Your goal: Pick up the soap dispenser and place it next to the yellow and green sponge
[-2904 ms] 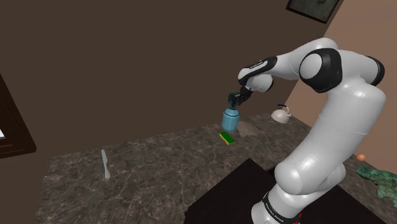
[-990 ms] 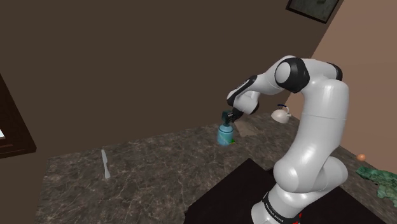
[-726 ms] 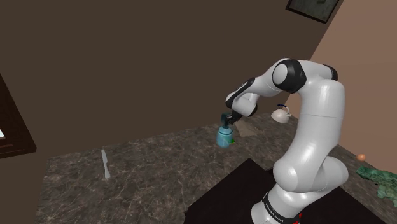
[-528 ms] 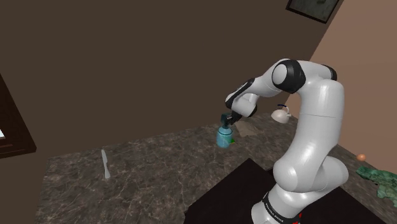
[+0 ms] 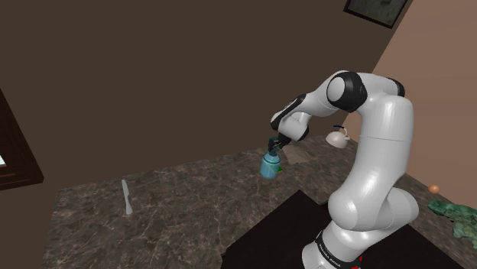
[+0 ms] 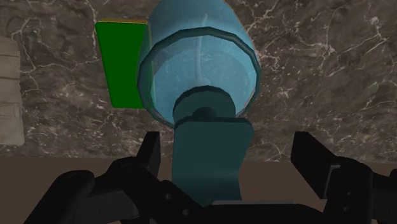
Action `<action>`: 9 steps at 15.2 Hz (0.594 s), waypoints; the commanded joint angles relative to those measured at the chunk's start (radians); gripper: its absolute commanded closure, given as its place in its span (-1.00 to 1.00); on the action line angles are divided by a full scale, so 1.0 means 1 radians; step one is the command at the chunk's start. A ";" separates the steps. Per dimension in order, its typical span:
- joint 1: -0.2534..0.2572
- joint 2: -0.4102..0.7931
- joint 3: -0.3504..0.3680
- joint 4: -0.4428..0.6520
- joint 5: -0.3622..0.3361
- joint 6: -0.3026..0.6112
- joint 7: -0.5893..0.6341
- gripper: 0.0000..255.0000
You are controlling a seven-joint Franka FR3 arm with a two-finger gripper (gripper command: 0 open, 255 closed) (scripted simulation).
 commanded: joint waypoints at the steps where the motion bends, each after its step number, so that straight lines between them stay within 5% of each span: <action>1: 0.000 0.000 0.000 0.000 0.000 0.000 0.000 -1.00; 9: 0.038 -0.138 -0.061 -0.067 -0.065 -0.073 0.053 -1.00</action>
